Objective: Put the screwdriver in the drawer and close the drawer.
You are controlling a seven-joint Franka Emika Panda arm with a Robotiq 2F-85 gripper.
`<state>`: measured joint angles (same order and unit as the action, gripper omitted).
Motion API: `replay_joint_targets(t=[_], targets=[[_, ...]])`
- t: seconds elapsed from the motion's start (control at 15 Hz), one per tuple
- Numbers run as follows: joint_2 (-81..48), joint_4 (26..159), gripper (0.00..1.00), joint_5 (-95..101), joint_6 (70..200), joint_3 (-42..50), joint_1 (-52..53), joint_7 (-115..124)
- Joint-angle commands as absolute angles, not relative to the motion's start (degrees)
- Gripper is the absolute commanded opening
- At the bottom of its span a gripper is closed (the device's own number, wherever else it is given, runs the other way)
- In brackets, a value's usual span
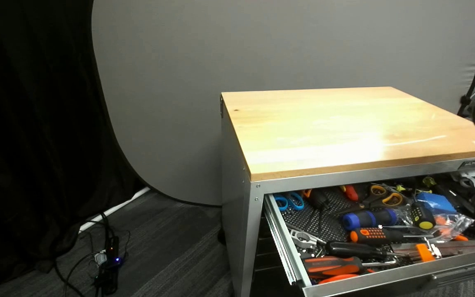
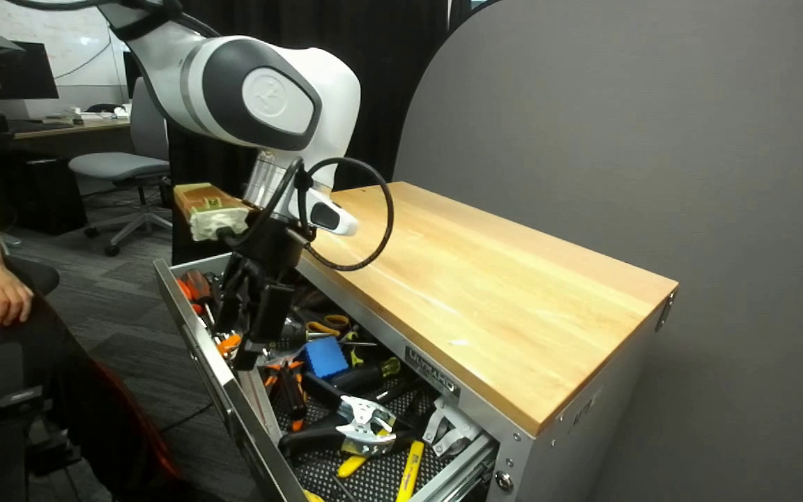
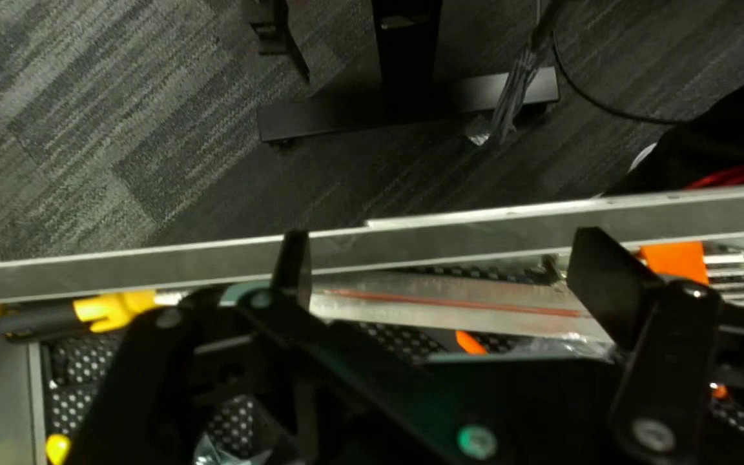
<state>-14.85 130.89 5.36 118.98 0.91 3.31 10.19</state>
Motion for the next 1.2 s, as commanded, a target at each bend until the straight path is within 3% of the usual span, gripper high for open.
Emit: replay_joint_targets(t=[0.0, 0.07, 0.13, 0.27, 0.8, 1.13], targets=[[-11.4, 135.8, 1.00, 4.6, 117.3, 1.9, 0.4, 5.7], [-11.9, 136.3, 1.00, 4.8, 117.6, 2.2, -0.1, 5.7], [-12.7, 137.2, 0.75, 5.0, 119.3, 2.2, -0.4, 5.8], [-13.7, 138.2, 0.66, 3.9, 121.5, 2.1, -0.8, 6.9], [-12.2, 144.1, 0.03, -0.3, 140.6, 2.3, 1.0, 19.6], [-11.7, 147.0, 0.03, -0.4, 152.9, 2.6, 3.1, 28.6]])
